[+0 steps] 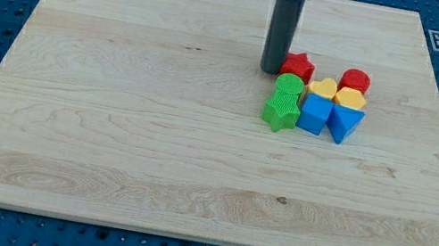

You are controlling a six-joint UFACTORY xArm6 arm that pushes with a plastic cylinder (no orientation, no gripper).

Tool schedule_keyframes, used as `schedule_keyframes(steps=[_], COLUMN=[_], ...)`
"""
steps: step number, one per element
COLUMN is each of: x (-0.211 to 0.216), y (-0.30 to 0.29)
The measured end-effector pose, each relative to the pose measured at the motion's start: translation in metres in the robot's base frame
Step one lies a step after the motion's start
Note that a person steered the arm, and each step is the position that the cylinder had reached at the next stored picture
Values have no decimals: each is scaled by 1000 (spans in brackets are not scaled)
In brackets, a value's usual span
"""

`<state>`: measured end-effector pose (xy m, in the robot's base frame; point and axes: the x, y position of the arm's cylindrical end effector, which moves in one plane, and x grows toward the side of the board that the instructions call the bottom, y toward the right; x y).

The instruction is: Push the green circle into the bottom left side of the blue cube

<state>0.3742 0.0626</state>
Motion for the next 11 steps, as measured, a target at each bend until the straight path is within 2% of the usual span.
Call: schedule_keyframes(steps=[3, 4, 6, 8, 11], x=[2, 10, 10, 28, 91], y=[32, 9, 8, 2, -17])
